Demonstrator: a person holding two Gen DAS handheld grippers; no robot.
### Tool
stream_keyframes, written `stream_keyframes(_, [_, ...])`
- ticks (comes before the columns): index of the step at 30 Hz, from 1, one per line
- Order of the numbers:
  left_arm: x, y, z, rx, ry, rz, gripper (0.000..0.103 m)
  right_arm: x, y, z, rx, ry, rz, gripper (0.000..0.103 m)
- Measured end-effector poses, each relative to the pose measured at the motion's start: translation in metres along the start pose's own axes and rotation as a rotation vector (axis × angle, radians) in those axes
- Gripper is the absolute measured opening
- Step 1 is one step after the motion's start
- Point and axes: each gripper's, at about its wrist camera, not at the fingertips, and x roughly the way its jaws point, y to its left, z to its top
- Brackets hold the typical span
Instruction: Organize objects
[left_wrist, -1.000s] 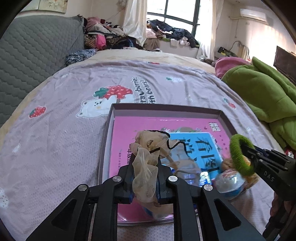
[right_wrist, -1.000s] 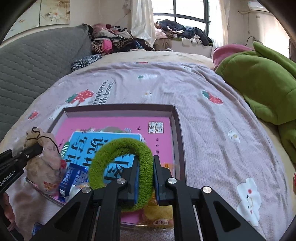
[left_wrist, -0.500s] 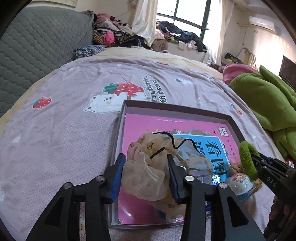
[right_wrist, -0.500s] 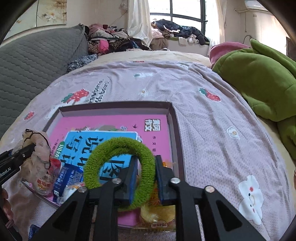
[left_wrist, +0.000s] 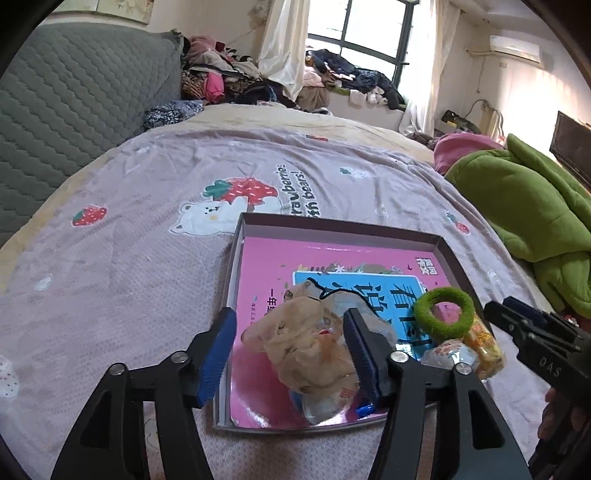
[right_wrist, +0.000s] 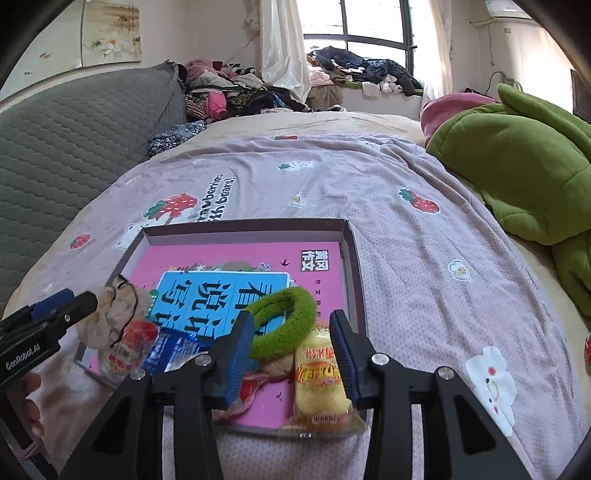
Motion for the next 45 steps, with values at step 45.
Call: stream_keyframes(45, [-0.256,-0.05,-0.093,0.114,-0.13,0.092,0.07,-0.245,0.034,-0.084,-0.054,-0.138,0.082,0.065])
